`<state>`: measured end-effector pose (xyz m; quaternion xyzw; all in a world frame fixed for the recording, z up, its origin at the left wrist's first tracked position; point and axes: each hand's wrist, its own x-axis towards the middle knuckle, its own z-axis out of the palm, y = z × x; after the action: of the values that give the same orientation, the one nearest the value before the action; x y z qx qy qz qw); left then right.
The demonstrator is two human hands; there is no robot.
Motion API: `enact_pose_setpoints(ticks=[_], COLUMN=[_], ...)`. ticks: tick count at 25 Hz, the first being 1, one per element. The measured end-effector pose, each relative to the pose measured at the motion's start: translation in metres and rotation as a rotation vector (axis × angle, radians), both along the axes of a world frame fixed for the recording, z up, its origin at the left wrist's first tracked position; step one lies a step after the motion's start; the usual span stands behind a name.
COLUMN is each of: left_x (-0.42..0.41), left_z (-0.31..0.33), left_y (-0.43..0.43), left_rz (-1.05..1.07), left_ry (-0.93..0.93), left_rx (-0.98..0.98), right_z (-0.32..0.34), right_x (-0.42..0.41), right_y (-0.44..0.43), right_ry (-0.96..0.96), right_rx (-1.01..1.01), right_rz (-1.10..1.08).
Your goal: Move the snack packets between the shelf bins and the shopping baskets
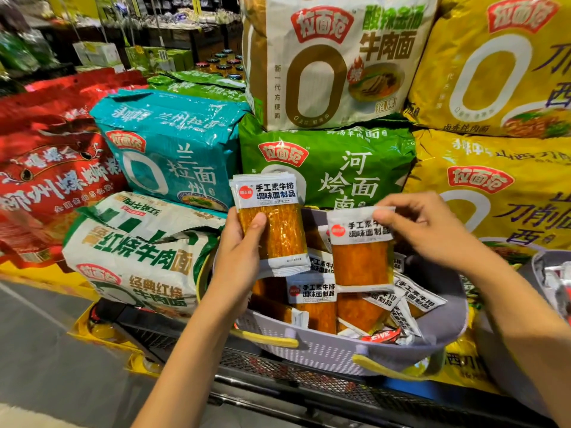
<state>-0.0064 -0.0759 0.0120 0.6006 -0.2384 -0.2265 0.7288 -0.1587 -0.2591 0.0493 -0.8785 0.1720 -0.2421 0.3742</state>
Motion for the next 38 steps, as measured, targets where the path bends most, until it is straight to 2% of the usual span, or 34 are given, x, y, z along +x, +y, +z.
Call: enact_pose_setpoints(ticks=[2,4,7,10,15,17,18,21,25,29,33,35,38], left_x=[0.001,0.000,-0.004,-0.005,-0.002,-0.001,0.000,0.002,0.003,0.002,0.003,0.004,0.005], left_z=[0.001,0.004,0.010,0.012,0.007,0.006,0.006,0.006,0.004,0.004,0.003,0.002,0.002], left_y=[0.000,0.001,0.001,0.002,0.005,0.005,0.004,0.002,0.001,0.001,0.001,0.001,0.000], left_rz=[0.021,-0.007,-0.099,-0.199,-0.215,-0.181,-0.155,-0.101,-0.104,-0.117,-0.125,-0.124,-0.119], left_ry=[-0.003,0.023,0.116,0.172,0.052,0.101,0.133,0.160,0.168,0.169,0.188,0.190,0.200], left_rx=[0.006,0.026,0.123,0.131,0.155,0.118,0.095,0.072,0.086,0.091,0.088,0.089,0.090], right_z=[0.015,0.021,0.016,0.007,0.009,0.008,0.007,-0.003,-0.029,-0.046,-0.056,-0.055,-0.057], right_x=[0.000,0.010,0.039,0.060,0.053,0.035,0.024,-0.003,-0.012,-0.006,-0.004,-0.004,-0.005], right_y=[0.005,0.014,0.031,0.043,0.037,0.023,0.018,0.020,0.037,0.036,0.032,0.026,0.017], right_ry=[-0.166,-0.205,-0.089,-0.083,-0.128,-0.079,-0.001,0.429,0.884,1.093,1.307,1.313,1.232], right_rx=[0.251,0.436,0.465,0.509,0.597,0.494,0.378,-0.033,-0.196,-0.435,-0.275,-0.184,-0.212], right_rz=[0.067,0.092,0.063,-0.032,-0.136,-0.196,-0.186,0.041,0.304,0.448,0.557,0.568,0.619])
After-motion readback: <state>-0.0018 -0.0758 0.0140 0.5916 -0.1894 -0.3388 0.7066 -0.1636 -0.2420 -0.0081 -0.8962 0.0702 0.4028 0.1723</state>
